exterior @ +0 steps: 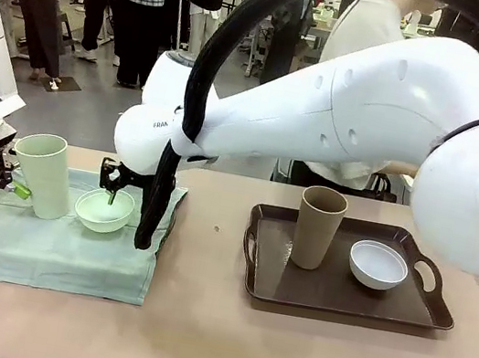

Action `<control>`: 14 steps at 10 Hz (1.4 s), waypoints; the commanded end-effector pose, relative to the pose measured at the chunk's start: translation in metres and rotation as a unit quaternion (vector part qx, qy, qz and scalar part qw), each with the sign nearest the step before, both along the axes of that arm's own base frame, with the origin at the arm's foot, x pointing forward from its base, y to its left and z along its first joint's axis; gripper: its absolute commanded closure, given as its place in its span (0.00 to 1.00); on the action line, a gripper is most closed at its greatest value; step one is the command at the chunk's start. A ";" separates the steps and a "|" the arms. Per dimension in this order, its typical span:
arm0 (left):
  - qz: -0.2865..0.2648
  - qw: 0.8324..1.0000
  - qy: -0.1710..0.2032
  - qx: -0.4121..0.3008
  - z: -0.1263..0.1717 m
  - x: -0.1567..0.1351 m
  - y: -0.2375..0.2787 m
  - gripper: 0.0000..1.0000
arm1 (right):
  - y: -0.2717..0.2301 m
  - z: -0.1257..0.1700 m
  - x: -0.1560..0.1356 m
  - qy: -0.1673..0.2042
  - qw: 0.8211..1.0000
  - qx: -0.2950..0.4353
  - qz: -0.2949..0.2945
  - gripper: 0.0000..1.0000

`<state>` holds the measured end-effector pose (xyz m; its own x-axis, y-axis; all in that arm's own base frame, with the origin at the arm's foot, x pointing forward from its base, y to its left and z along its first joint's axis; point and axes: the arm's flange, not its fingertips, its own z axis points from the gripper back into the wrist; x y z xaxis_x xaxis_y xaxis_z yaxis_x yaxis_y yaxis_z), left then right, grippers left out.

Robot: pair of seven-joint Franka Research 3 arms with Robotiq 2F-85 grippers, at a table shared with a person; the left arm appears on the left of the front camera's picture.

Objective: Set up a tray with a mat and arrange the tableware.
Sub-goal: Place the Picnic Bowl and Reusable plastic cup back onto the Handle tray in front of the human's position.

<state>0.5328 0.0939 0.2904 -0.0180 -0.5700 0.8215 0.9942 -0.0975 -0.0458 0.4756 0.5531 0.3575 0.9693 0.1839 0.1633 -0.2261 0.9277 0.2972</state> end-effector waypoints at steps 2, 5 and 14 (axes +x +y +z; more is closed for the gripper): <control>-0.011 0.993 0.059 0.104 0.022 -0.021 0.017 0.00 | -0.024 0.025 -0.024 -0.003 1.000 -0.031 -0.003 0.22; 0.024 0.974 0.064 0.214 0.076 -0.051 0.033 0.00 | -0.048 0.056 -0.050 0.008 0.996 -0.086 -0.024 0.03; 0.332 0.819 0.127 0.451 0.224 -0.074 -0.103 0.00 | -0.137 0.150 -0.135 0.005 0.976 -0.170 -0.132 0.03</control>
